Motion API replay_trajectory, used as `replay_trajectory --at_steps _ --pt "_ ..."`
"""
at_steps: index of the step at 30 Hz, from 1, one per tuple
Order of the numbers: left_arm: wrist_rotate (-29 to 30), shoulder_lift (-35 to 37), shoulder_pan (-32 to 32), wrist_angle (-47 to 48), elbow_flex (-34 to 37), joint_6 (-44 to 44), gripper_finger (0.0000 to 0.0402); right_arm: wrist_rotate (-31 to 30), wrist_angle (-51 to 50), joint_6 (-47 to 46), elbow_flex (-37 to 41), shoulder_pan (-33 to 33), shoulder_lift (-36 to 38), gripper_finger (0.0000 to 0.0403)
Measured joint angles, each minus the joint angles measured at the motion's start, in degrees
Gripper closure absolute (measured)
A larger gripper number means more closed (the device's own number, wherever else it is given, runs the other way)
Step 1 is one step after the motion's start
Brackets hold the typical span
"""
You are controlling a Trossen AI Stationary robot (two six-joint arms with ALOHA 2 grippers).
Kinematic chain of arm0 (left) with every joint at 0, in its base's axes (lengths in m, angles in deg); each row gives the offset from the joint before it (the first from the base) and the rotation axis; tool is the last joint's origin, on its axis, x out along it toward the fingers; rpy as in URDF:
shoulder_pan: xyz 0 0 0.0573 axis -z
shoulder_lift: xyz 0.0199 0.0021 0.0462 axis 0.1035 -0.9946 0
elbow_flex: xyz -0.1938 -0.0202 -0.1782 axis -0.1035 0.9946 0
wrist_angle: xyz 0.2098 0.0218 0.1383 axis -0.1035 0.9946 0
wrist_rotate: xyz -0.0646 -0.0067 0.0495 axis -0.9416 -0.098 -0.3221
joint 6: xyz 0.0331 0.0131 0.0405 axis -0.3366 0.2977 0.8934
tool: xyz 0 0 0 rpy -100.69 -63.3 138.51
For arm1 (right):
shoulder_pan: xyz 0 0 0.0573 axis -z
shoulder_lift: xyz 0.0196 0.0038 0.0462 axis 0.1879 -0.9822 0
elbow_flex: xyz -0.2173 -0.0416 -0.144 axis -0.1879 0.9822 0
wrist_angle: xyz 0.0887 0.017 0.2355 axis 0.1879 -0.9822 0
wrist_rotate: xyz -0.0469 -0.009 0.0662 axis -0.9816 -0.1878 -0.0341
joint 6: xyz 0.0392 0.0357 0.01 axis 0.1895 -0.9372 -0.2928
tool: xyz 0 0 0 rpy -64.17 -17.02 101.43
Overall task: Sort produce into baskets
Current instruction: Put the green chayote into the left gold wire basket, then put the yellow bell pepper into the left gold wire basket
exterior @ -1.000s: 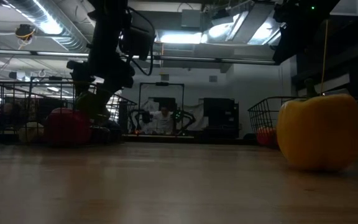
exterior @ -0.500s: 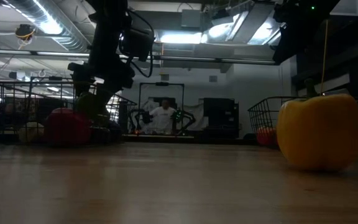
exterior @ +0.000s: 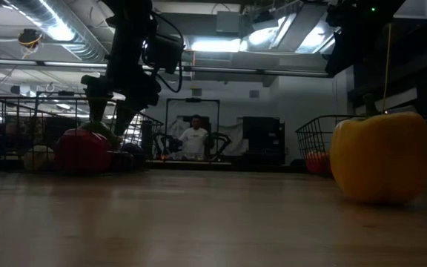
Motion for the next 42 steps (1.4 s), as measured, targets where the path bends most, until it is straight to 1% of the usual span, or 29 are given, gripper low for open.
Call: replay_trajectory --at_steps 3,8,15,20,23,26,31,34,37,42 --pt "0.0 0.4 0.0 -0.1 0.0 0.3 0.0016 0.0 0.0 0.0 0.0 0.0 0.0 0.0194" --pt "-1.6 4.0 -0.2 -1.2 -0.6 1.1 0.0016 0.0 0.0 0.0 0.0 0.0 0.0 0.0194" --pt "-2.5 12.7 0.2 -2.3 -2.9 6.4 0.0015 0.0 0.0 0.0 0.0 0.0 0.0 0.0194" --pt "-2.8 17.6 3.3 -7.2 -2.9 6.1 0.0015 0.0 0.0 0.0 0.0 0.0 0.0 0.0194" --pt "-2.7 18.9 5.7 -12.9 -2.9 7.7 0.0015 0.0 0.0 0.0 0.0 0.0 0.0 0.0194" --pt "-2.8 18.9 8.1 -21.2 -2.9 9.3 0.0015 0.0 0.0 0.0 0.0 0.0 0.0 0.0194" --pt "-2.7 17.0 11.6 -37.1 -2.9 13.1 0.0015 0.0 0.0 0.0 0.0 0.0 0.0 0.0194" --pt "-2.8 15.3 13.5 -44.8 -2.9 15.5 0.0015 0.0 0.0 0.0 0.0 0.0 0.0 0.0194" --pt "-2.7 13.1 15.1 -50.7 -2.9 17.1 0.0015 0.0 0.2 0.0 0.0 0.0 0.0 0.0194" --pt "-2.7 9.7 18.0 -58.3 -2.9 17.4 0.0015 0.0 2.2 0.0 0.0 0.0 0.0 0.0194"
